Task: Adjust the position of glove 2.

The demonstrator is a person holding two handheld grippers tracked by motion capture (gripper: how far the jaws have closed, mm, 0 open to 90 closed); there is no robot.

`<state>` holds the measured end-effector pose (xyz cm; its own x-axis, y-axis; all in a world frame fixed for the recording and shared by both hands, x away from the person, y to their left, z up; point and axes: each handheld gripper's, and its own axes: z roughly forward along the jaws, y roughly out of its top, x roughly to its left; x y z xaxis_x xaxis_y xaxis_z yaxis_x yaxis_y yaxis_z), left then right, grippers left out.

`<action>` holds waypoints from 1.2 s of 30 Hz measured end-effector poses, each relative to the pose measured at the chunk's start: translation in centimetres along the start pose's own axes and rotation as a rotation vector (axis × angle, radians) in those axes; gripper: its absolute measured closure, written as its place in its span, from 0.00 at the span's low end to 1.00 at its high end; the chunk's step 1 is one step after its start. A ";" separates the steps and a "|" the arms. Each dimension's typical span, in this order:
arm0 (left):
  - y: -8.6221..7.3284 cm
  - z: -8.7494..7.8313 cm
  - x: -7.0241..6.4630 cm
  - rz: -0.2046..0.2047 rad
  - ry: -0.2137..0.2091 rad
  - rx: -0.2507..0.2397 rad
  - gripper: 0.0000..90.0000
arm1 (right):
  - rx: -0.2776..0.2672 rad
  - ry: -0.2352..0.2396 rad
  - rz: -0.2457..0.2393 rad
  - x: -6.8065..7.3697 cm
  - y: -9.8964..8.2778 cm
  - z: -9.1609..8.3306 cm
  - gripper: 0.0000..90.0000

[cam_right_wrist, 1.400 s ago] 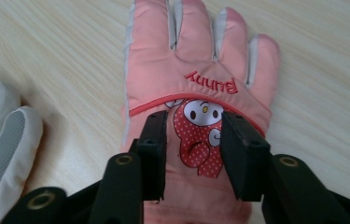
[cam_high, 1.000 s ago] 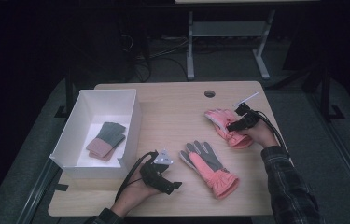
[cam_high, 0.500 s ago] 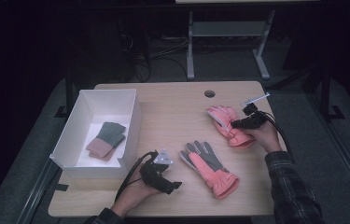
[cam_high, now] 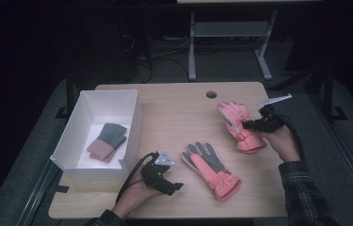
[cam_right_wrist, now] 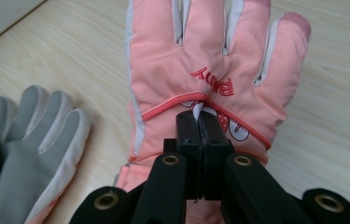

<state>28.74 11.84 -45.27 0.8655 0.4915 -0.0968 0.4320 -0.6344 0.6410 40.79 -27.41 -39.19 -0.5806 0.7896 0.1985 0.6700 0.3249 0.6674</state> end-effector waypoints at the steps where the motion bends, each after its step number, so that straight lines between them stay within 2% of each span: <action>1: -0.1 0.1 -0.1 -0.006 0.004 -0.012 0.15 | -0.006 0.006 0.003 0.4 -0.2 -0.9 0.99; 8: -0.1 0.0 -0.1 0.000 0.011 -0.011 0.15 | -0.019 0.043 0.023 2.0 -1.2 -4.0 0.99; 10: -0.1 0.0 -0.1 0.001 0.008 -0.006 0.15 | -0.022 0.047 0.019 2.2 -1.3 -4.3 0.99; 13: -0.1 0.0 -0.1 0.000 0.012 -0.011 0.15 | -0.028 0.075 0.014 3.6 -1.7 -5.5 0.99; 14: -0.1 0.0 -0.1 0.000 0.012 -0.011 0.15 | -0.028 0.075 0.014 3.6 -1.7 -5.5 0.99; 15: -0.1 -0.1 0.0 0.002 0.015 -0.009 0.15 | -0.019 0.085 0.002 4.4 -1.8 -5.8 0.99; 18: -0.1 -0.1 0.0 0.001 0.013 -0.011 0.15 | -0.017 0.102 -0.018 5.7 -1.9 -5.9 0.99; 19: -0.1 -0.1 0.0 0.001 0.013 -0.011 0.15 | -0.017 0.102 -0.018 5.7 -1.9 -5.9 0.99; 20: -0.1 -0.1 0.0 0.000 0.011 -0.010 0.15 | -0.010 0.116 -0.024 6.5 -1.9 -6.0 0.99; 22: -0.1 -0.1 0.0 -0.001 0.013 -0.013 0.15 | -0.007 0.121 -0.028 6.9 -1.9 -6.0 0.99; 23: -0.1 -0.1 0.0 -0.003 0.014 -0.014 0.15 | -0.007 0.134 -0.037 7.6 -1.9 -6.0 0.99; 28: -0.1 -0.1 0.0 -0.004 0.014 -0.011 0.15 | 0.002 0.158 -0.046 8.8 -1.8 -5.9 0.99; 31: -0.1 -0.1 0.0 -0.011 0.008 -0.008 0.15 | 0.020 0.177 -0.058 10.2 -1.7 -5.5 0.99; 36: -0.1 -0.1 0.0 -0.006 0.012 -0.008 0.15 | 0.049 0.205 -0.087 11.5 -1.9 -4.7 0.99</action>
<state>28.64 11.93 -45.23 0.8596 0.5026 -0.0921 0.4355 -0.6264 0.6466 30.72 -21.40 -34.82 -0.7154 0.6372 0.2866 0.6323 0.4158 0.6537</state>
